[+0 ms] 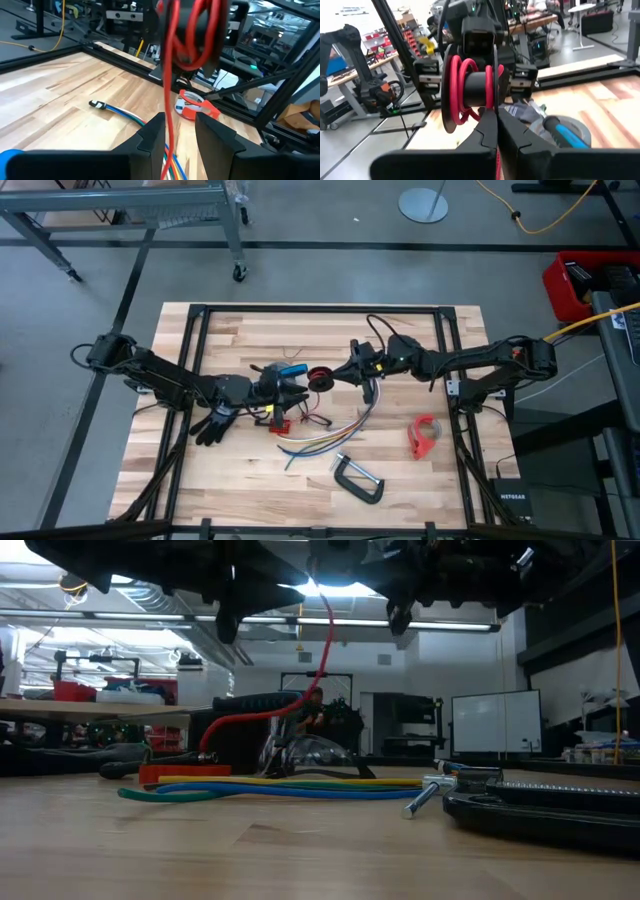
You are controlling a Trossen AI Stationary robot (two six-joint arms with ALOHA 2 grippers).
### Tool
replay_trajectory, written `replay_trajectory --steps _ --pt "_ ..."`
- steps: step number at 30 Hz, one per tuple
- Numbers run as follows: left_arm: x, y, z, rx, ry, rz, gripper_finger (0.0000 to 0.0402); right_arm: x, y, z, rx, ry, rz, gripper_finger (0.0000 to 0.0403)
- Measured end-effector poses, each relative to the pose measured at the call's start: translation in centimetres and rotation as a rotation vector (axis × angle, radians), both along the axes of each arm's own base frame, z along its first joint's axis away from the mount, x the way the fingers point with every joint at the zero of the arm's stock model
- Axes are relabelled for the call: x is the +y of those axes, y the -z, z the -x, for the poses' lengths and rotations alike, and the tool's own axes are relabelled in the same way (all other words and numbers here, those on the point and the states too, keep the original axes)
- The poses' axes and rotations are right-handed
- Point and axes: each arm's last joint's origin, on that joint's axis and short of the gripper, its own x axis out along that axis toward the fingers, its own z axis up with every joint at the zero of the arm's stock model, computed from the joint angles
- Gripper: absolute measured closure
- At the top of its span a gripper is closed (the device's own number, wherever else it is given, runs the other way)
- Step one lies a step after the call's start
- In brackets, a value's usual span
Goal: Coil cords
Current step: Uncoil the red wire from the black spool
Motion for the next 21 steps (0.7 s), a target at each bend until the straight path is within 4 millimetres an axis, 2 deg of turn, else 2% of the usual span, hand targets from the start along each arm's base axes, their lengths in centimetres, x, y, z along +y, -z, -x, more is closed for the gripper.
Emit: replay_trajectory --steps 11,21 --pt "0.1 -0.1 0.0 -0.011 -0.017 -0.02 0.0304 -0.1 -0.6 0.0 -0.067 0.041 0.009 0.0403" --pt "0.1 1.3 -0.8 0.026 -0.022 -0.041 0.0304 -0.2 -1.8 -0.2 -0.149 0.059 0.019 0.0403"
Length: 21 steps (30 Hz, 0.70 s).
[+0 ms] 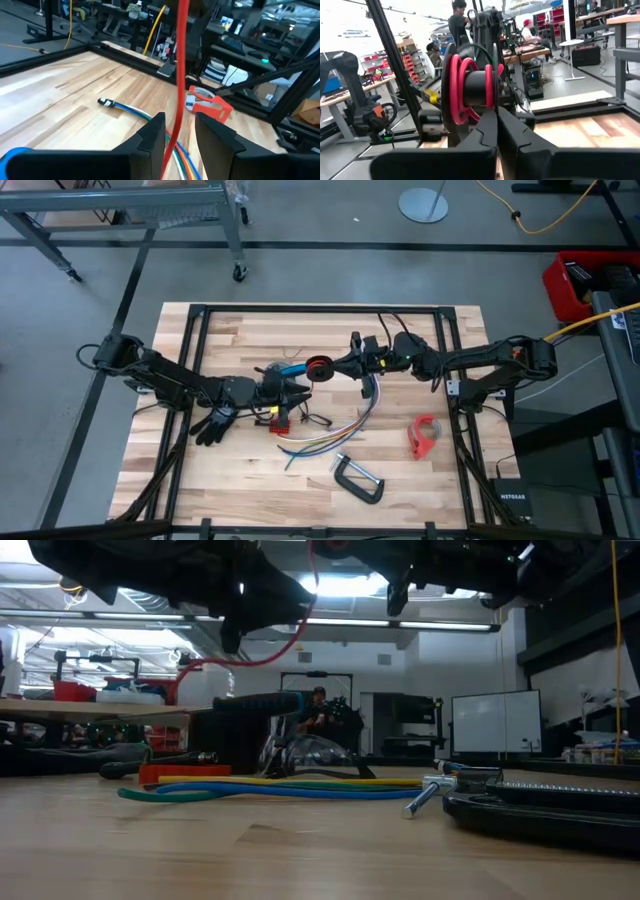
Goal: Coil cords
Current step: Uncoil the red wire from the black spool
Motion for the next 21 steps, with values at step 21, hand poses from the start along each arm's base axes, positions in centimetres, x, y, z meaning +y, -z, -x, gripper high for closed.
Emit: replay_trajectory --steps 21 --pt "0.07 0.47 -0.35 -0.017 -0.053 0.015 0.0392 0.11 -0.04 -0.21 0.04 -0.054 -0.001 0.0403"
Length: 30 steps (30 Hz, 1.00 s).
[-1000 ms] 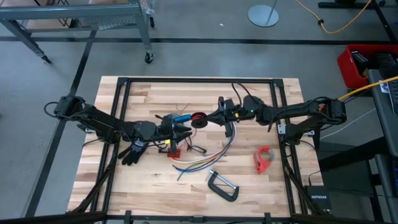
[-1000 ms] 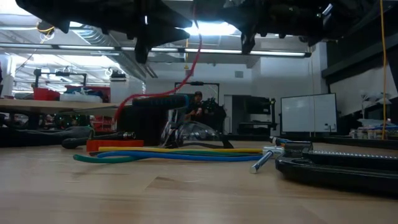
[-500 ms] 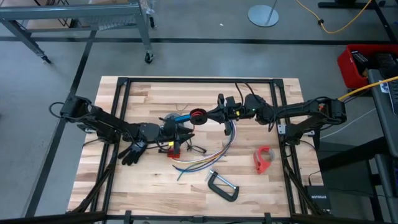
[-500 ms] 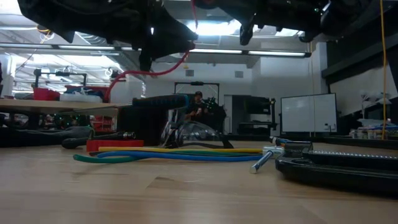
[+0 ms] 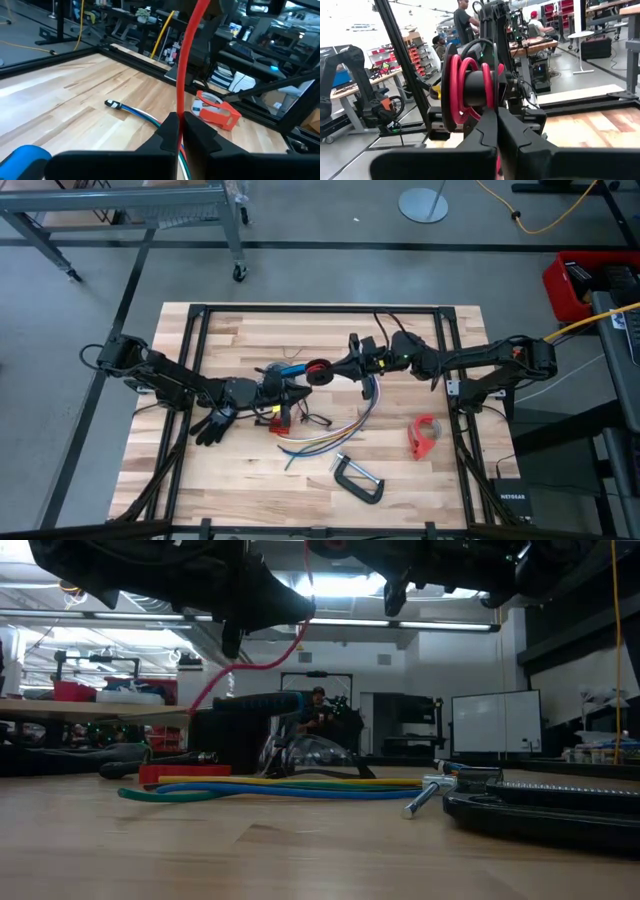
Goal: Coil cords
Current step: Uncoil the red wire from the black spool
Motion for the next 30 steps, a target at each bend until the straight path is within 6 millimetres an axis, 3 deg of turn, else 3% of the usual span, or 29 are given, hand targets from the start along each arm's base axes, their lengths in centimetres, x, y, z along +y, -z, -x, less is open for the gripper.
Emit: replay_trajectory --steps 23,30 --pt "-0.8 -0.9 0.8 -0.041 -0.178 -0.002 0.0401 0.2 3.6 0.4 0.374 -0.058 -0.062 0.0403" --pt "-1.2 -1.6 1.0 -0.077 -0.121 0.012 0.0401 -0.2 3.8 0.4 0.399 0.096 -0.024 0.0403"
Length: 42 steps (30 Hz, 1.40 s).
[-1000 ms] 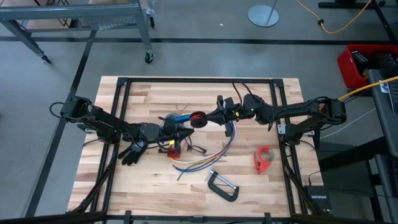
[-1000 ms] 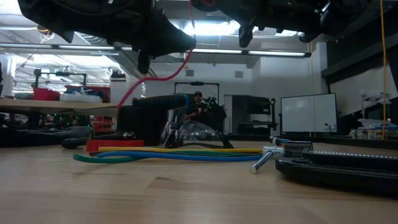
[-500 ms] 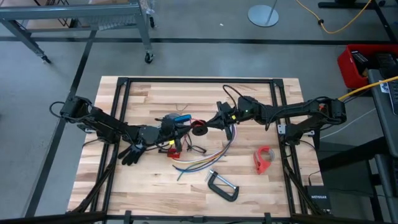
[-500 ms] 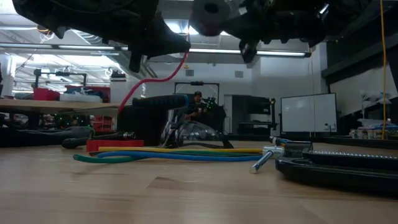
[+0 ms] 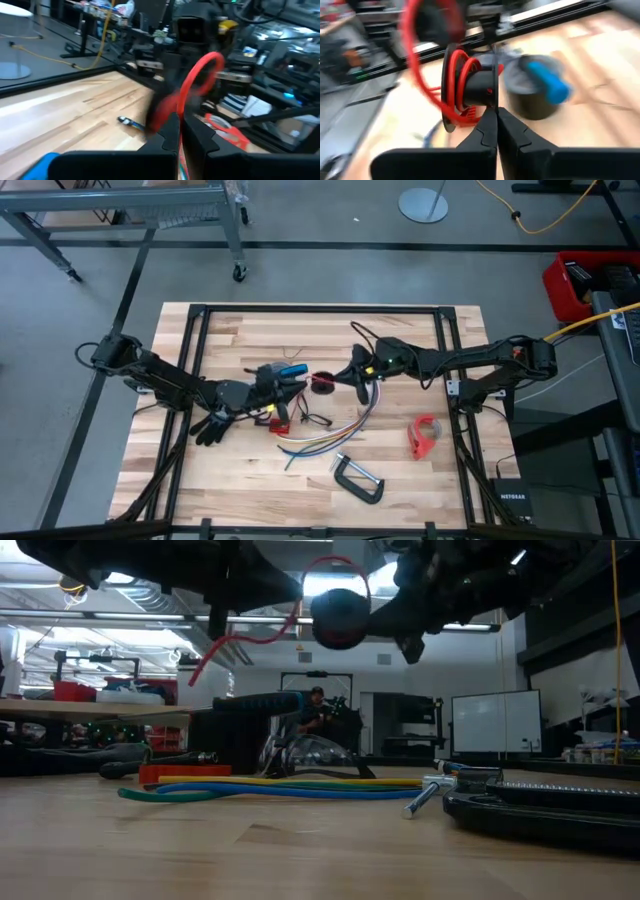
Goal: Coil cords
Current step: Uncoil the red wire from the black spool
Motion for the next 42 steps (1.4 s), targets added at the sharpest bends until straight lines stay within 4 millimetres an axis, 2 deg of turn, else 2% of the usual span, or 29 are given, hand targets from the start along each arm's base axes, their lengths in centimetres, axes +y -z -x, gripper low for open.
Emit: replay_trajectory --steps 8,18,22,28,35,42 --pt "-0.6 -0.1 0.0 -0.015 0.083 0.021 0.0401 -0.8 -0.4 -0.1 -0.034 0.245 0.085 0.0403" --pt "-1.0 0.3 0.1 0.012 0.141 0.056 0.0402 -0.8 -2.7 -0.5 -0.281 0.237 0.08 0.0403" --pt "-1.2 1.3 0.3 0.078 0.08 0.141 0.0401 -1.0 -3.3 -0.4 -0.344 0.14 0.024 0.0403" --pt "-1.5 2.2 0.7 0.137 0.014 0.182 0.0401 -1.8 -3.3 0.0 -0.322 -0.088 -0.116 0.0403" --pt "-1.9 2.1 0.8 0.138 0.027 0.179 0.0401 -2.5 -3.2 0.8 -0.242 -0.428 -0.294 0.0403" --pt "-2.0 2.1 0.9 0.141 0.022 0.161 0.0401 -2.3 -2.4 1.5 -0.092 -0.671 -0.436 0.0403"
